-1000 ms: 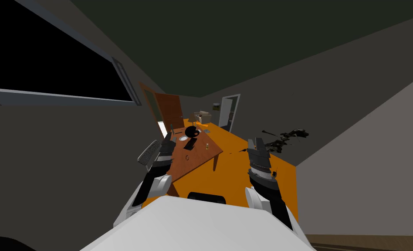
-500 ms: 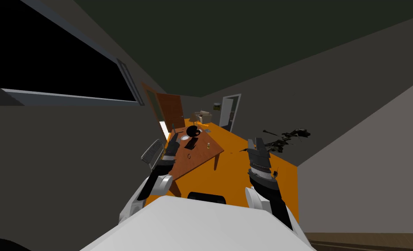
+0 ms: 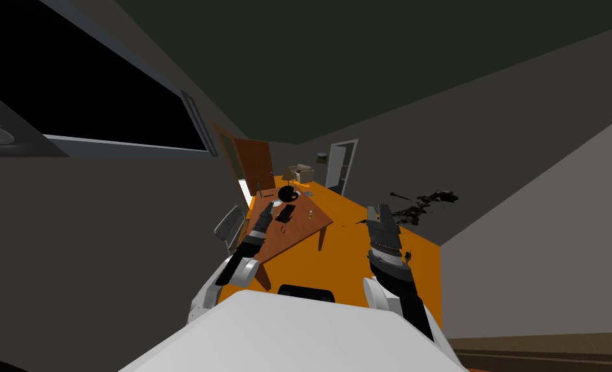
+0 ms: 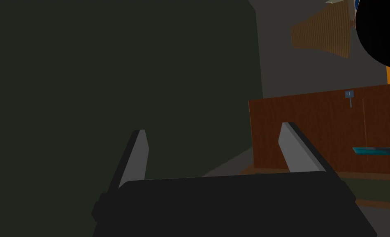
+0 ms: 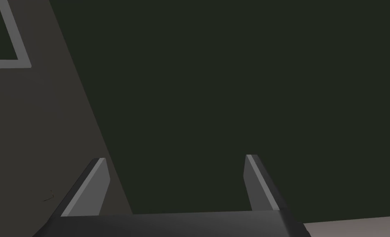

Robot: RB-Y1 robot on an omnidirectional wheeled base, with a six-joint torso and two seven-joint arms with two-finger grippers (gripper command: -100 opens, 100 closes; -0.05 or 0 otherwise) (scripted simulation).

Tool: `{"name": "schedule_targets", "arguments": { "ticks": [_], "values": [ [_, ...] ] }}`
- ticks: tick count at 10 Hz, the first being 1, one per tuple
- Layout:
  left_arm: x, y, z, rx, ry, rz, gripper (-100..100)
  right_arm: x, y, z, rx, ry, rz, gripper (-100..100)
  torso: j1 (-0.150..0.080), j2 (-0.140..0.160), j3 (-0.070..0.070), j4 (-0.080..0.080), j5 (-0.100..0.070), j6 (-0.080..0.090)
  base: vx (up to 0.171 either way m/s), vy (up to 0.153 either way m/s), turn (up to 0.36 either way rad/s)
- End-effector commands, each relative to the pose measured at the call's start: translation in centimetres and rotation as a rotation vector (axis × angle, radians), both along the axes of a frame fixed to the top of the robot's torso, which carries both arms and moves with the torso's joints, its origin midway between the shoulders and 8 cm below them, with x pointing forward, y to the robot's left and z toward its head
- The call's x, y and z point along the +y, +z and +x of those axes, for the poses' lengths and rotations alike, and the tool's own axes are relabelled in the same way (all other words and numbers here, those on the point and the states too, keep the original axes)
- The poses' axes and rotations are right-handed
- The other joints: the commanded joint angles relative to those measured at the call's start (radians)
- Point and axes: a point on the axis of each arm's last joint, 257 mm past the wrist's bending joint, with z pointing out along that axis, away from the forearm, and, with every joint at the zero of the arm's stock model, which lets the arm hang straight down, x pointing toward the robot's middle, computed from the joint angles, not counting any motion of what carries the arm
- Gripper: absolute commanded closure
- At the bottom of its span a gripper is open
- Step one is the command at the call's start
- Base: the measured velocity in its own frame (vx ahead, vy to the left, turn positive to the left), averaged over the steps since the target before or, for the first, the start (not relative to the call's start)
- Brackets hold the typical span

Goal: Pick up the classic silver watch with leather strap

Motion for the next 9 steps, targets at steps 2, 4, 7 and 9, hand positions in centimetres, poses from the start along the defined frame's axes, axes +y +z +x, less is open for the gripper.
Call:
{"name": "schedule_targets", "arguments": {
  "ticks": [2, 4, 7, 9],
  "values": [
    [-0.4, -2.9, 1.0, 0.065, -0.016, 0.033, -100, 0.0, 0.0, 0.0, 0.0, 0.0, 0.0, 0, -0.001, -0.001, 0.0, 0.0, 0.0, 0.0, -0.019, 0.014, -0.004],
    [-0.8, -6.0, 2.1, 0.139, -0.034, 0.076, -100, 0.0, 0.0, 0.0, 0.0, 0.0, 0.0, 0, -0.001, -0.001, -0.001, 0.0, 0.0, 0.0, -0.009, 0.006, -0.007],
    [-0.6, -8.4, 2.7, 0.195, -0.036, 0.102, -100, 0.0, 0.0, 0.0, 0.0, 0.0, 0.0, 0, -0.002, -0.002, -0.001, 0.0, 0.0, 0.0, -0.002, 0.002, -0.004],
    [-0.4, -11.9, 3.6, 0.28, -0.042, 0.154, -100, 0.0, 0.0, 0.0, 0.0, 0.0, 0.0, 0, -0.002, -0.002, -0.001, 0.0, -0.001, 0.0, 0.001, -0.004, -0.041]
  ]
}}
